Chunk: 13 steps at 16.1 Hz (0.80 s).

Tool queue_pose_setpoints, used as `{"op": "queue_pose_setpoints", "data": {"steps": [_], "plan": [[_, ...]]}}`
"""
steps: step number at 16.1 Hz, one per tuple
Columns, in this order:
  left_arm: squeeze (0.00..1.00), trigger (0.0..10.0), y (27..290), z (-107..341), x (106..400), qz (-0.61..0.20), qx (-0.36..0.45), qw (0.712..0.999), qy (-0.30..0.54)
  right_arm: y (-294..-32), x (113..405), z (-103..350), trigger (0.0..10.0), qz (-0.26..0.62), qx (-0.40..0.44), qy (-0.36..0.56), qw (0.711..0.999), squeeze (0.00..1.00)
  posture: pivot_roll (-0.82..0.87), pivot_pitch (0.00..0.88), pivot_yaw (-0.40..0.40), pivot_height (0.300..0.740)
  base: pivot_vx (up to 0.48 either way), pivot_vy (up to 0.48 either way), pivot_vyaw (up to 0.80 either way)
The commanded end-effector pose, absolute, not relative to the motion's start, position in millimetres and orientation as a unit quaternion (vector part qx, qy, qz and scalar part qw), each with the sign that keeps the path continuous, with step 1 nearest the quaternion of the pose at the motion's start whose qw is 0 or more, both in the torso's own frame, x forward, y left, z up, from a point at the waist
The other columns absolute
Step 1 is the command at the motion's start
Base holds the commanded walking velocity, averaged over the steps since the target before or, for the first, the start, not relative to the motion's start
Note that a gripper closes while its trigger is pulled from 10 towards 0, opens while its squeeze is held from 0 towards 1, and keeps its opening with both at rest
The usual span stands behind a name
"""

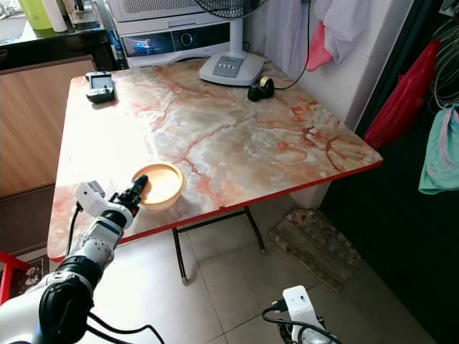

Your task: Restocking fridge

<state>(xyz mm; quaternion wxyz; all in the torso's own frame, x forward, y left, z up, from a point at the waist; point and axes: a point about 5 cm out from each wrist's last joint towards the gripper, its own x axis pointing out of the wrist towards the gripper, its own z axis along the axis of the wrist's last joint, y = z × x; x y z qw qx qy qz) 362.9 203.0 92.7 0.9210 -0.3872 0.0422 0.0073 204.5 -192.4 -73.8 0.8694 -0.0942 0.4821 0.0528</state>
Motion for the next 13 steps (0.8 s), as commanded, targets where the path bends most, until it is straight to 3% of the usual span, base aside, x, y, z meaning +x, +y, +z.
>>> {"op": "queue_pose_setpoints", "data": {"steps": [1,13], "plan": [[0.00,0.0,204,86,359,0.011,-0.373,0.926,0.061,-195,205,-73,10.0,0.053,-0.098,0.485,0.867,0.00,0.00,0.000,-0.029,0.740,0.000,0.000,0.00],[0.00,0.0,207,125,372,-0.007,-0.320,0.946,-0.039,-195,204,-74,10.0,0.050,-0.096,0.484,0.868,0.00,0.01,0.000,-0.019,0.740,0.000,0.000,0.00]]}}
